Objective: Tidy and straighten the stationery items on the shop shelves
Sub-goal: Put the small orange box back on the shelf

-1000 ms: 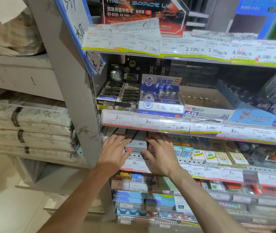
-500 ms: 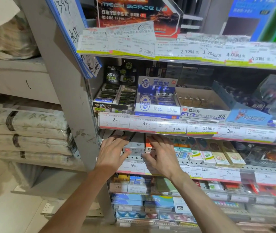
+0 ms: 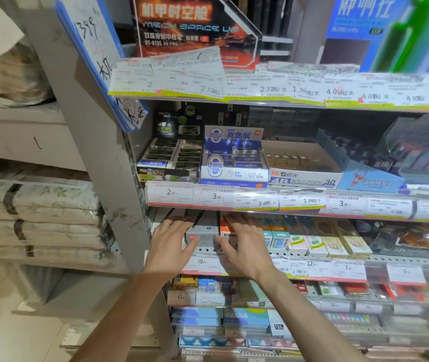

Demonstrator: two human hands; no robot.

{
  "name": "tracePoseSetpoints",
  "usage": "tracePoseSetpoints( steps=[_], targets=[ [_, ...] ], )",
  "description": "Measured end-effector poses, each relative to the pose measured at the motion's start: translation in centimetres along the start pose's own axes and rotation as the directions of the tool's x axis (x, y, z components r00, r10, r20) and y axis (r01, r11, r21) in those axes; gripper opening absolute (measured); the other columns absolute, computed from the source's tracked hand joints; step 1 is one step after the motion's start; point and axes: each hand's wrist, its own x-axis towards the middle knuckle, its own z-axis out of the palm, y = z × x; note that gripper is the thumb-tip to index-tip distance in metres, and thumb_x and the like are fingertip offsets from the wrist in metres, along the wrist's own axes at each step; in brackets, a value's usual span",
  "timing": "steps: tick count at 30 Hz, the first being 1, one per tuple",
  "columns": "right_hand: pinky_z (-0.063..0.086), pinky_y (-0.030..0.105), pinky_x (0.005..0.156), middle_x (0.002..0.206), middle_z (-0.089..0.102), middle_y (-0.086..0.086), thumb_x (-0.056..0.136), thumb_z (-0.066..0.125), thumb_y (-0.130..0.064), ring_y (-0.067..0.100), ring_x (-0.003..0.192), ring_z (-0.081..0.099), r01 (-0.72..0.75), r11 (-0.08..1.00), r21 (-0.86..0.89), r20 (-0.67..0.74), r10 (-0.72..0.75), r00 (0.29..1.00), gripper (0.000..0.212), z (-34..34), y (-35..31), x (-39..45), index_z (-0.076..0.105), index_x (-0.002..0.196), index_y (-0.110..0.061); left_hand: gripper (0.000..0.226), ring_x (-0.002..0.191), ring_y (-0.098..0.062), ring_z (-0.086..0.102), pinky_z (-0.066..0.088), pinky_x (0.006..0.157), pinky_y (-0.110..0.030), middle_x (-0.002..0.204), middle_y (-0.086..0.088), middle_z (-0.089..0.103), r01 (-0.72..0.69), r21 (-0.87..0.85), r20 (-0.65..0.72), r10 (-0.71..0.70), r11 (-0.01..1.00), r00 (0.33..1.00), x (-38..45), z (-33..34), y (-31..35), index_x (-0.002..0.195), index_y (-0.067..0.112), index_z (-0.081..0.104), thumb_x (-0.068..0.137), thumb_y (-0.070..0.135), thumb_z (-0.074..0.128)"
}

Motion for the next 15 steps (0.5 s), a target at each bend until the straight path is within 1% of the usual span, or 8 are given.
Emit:
tracePoseSetpoints(
  steps=[2, 3, 5, 7, 9, 11, 13, 15],
  targets=[
    [0.035, 0.033, 0.107, 0.138, 0.056, -0.003, 0.094, 0.045, -0.060, 0.019, 0.127, 0.045, 0.012, 0.999, 0.039, -0.046, -0.010, 0.999, 0.058, -0.2, 0.0, -0.2, 0.049, 0.141, -0.026, 0.040, 0.120, -0.013, 0.045, 0.034, 0.106, -0.032, 0.126, 0.008, 0.060, -0.006, -0.062, -0.019, 0.005, 0.998, 1.000, -0.1, -0.3, 0.0, 0.131, 0.021, 0.058, 0.097, 0.040, 0.053],
    [0.037, 0.034, 0.106, 0.135, 0.057, -0.003, 0.093, 0.046, -0.062, 0.018, 0.124, 0.046, 0.002, 0.997, 0.073, -0.067, 0.003, 0.998, 0.059, -0.3, 0.0, -0.4, 0.050, 0.140, -0.026, 0.038, 0.119, -0.012, 0.045, 0.036, 0.105, -0.031, 0.124, 0.007, 0.059, 0.001, -0.093, -0.039, -0.005, 0.996, 0.999, -0.2, -0.5, 0.0, 0.131, 0.020, 0.059, 0.098, 0.038, 0.053],
    [0.040, 0.034, 0.104, 0.127, 0.059, -0.003, 0.091, 0.048, -0.062, 0.017, 0.120, 0.049, -0.038, 0.984, 0.173, -0.106, 0.057, 0.993, 0.060, -0.6, -0.1, -1.1, 0.053, 0.137, -0.023, 0.037, 0.120, -0.012, 0.045, 0.037, 0.105, -0.031, 0.122, 0.006, 0.058, 0.035, -0.167, -0.080, -0.049, 0.985, 0.996, -0.6, -0.8, -0.1, 0.130, 0.020, 0.059, 0.098, 0.036, 0.053],
    [0.042, 0.033, 0.103, 0.123, 0.057, -0.003, 0.093, 0.054, -0.056, 0.015, 0.119, 0.050, -0.071, 0.961, 0.266, -0.145, 0.113, 0.983, 0.054, -1.0, -0.5, -2.2, 0.056, 0.134, -0.020, 0.036, 0.121, -0.010, 0.046, 0.035, 0.106, -0.029, 0.123, 0.008, 0.057, 0.057, -0.253, -0.108, -0.086, 0.966, 0.990, -1.4, -1.2, 0.1, 0.129, 0.021, 0.059, 0.096, 0.036, 0.054],
    [0.039, 0.031, 0.107, 0.127, 0.054, -0.005, 0.094, 0.059, -0.049, 0.011, 0.123, 0.048, -0.083, 0.944, 0.318, -0.181, 0.147, 0.972, 0.048, -1.1, -0.8, -3.6, 0.057, 0.132, -0.020, 0.036, 0.119, -0.006, 0.048, 0.036, 0.105, -0.026, 0.122, 0.010, 0.058, 0.039, -0.328, -0.144, -0.091, 0.944, 0.985, -2.4, -1.6, 0.8, 0.127, 0.021, 0.060, 0.093, 0.034, 0.056],
    [0.034, 0.024, 0.110, 0.133, 0.052, -0.007, 0.095, 0.061, -0.044, 0.007, 0.128, 0.044, -0.106, 0.932, 0.347, -0.190, 0.180, 0.965, 0.045, -1.3, -0.9, -5.2, 0.058, 0.131, -0.019, 0.035, 0.115, -0.007, 0.054, 0.041, 0.102, -0.026, 0.119, 0.009, 0.060, 0.026, -0.358, -0.177, -0.096, 0.933, 0.979, -3.5, -1.8, 1.7, 0.126, 0.019, 0.061, 0.092, 0.028, 0.061],
    [0.036, 0.020, 0.106, 0.131, 0.053, -0.009, 0.095, 0.062, -0.041, 0.004, 0.123, 0.047, -0.132, 0.925, 0.358, -0.181, 0.207, 0.961, 0.041, -1.4, -0.8, -6.8, 0.058, 0.130, -0.020, 0.035, 0.108, -0.004, 0.056, 0.046, 0.095, -0.026, 0.119, 0.011, 0.060, 0.125, -0.400, -0.118, -0.186, 0.908, 0.976, -4.5, -2.0, 2.7, 0.127, 0.026, 0.058, 0.093, 0.026, 0.064],
    [0.042, 0.017, 0.097, 0.124, 0.055, -0.011, 0.094, 0.062, -0.042, 0.001, 0.112, 0.053, -0.195, 0.905, 0.379, -0.138, 0.263, 0.955, 0.039, -1.7, -0.3, -8.4, 0.058, 0.129, -0.024, 0.037, 0.102, 0.001, 0.057, 0.049, 0.088, -0.021, 0.117, 0.014, 0.059, 0.212, -0.470, -0.011, -0.245, 0.857, 0.969, -5.4, -1.6, 3.4, 0.127, 0.037, 0.054, 0.093, 0.028, 0.063]
  ],
)
